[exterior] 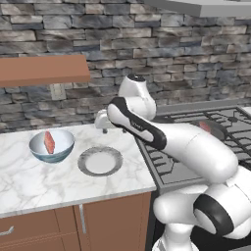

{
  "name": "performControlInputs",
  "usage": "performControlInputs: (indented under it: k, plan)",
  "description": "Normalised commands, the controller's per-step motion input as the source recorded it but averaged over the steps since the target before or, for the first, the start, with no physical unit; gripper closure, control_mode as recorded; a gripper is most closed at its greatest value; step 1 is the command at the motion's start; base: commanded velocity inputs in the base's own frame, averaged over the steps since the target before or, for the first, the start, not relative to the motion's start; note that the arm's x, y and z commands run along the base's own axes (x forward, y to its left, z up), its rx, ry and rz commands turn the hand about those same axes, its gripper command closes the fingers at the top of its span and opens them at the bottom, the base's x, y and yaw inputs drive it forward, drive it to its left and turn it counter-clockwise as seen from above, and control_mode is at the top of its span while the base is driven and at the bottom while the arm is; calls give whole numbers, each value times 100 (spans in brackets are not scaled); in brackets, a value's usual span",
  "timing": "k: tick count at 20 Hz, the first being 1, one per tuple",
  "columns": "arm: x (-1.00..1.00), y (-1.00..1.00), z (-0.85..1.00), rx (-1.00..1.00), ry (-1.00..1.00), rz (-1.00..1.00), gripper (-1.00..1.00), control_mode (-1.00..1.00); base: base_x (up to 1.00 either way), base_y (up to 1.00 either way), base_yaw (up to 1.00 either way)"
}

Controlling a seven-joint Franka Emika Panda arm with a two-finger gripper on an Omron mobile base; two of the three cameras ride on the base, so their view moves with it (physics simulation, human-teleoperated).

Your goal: Place one of the steaks on the plate and the other in the bowl. Then place the bowl in the fridge.

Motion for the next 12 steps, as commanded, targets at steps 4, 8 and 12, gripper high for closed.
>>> performControlInputs:
  k: [4, 8, 12]
  plan:
    - [10, -100, 2, -17, 8, 0, -100, -100, 0, 0, 0]
    - [7, -100, 0, -12, 4, 0, -100, -100, 0, 0, 0]
    - [14, -100, 0, -22, 2, 0, -100, -100, 0, 0, 0]
